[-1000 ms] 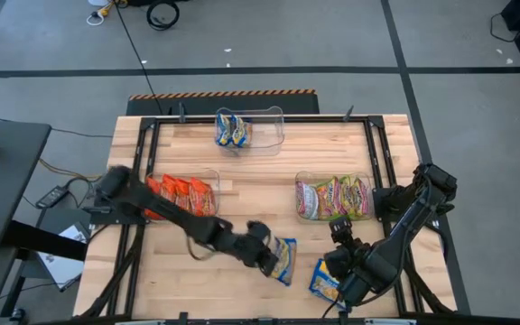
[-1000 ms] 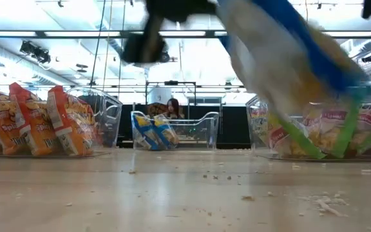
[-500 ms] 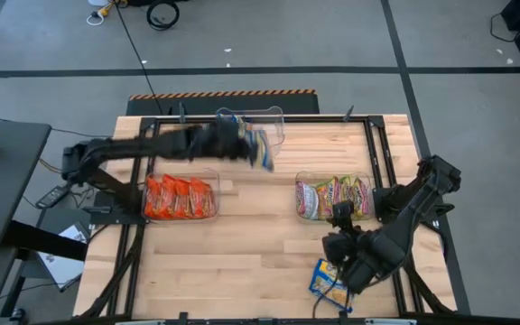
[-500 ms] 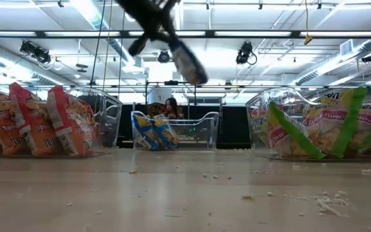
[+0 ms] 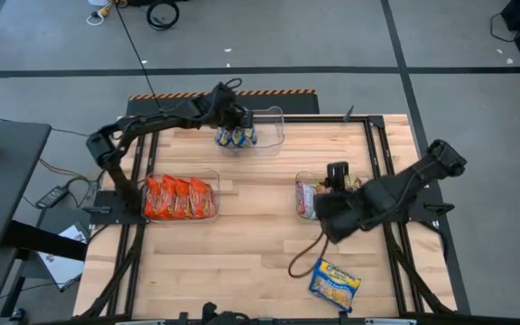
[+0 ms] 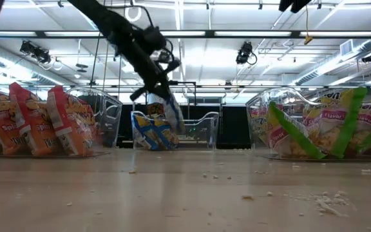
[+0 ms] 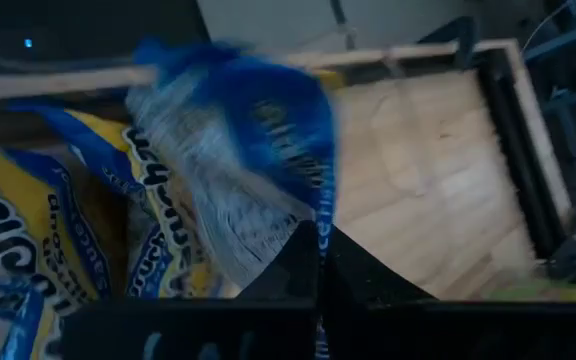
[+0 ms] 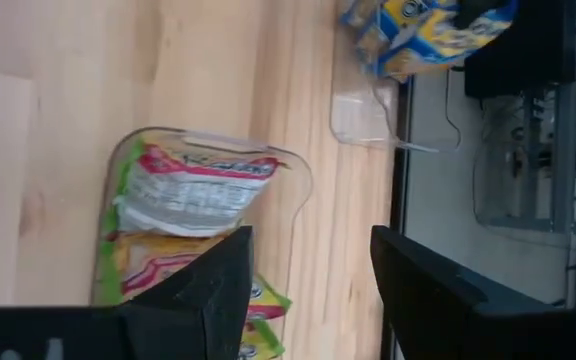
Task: Sort Maruchan noodles
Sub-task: Put the blue noodle from the bottom right into the top transparent bin, then put the blue noodle into the top transparent bin
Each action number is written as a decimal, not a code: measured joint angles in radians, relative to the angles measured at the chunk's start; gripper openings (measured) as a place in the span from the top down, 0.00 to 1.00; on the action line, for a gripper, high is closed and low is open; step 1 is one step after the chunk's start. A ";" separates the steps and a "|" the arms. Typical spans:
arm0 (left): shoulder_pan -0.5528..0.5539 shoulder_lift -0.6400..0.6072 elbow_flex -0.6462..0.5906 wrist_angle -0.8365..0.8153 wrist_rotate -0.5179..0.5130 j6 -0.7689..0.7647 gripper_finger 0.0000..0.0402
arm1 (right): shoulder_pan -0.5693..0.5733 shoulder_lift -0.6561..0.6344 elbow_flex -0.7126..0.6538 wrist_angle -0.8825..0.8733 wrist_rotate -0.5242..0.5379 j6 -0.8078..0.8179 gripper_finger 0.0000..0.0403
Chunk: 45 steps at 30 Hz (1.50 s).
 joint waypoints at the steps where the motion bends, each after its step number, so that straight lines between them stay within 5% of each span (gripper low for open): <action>1: 0.009 0.019 0.000 0.005 0.015 0.005 1.00 | -0.017 -0.007 0.000 0.010 -0.004 -0.017 0.48; 11: 0.016 0.121 0.000 0.015 0.024 0.018 0.98 | -0.133 -0.057 0.000 0.044 -0.047 -0.100 0.48; 23: 0.013 0.121 0.000 0.006 -0.016 0.056 0.96 | -0.124 -0.059 -0.001 0.050 -0.114 -0.095 0.48; 32: 0.013 0.115 0.000 -0.002 -0.008 0.030 0.81 | -0.078 -0.059 -0.001 0.033 -0.137 -0.030 0.48; 39: 0.006 0.003 0.000 -0.089 0.010 0.091 0.76 | -0.026 -0.058 -0.001 0.038 -0.185 0.089 0.48; 45: -0.084 -0.183 0.001 -0.229 0.005 0.205 0.77 | 0.034 -0.004 -0.001 0.105 -0.341 0.205 0.48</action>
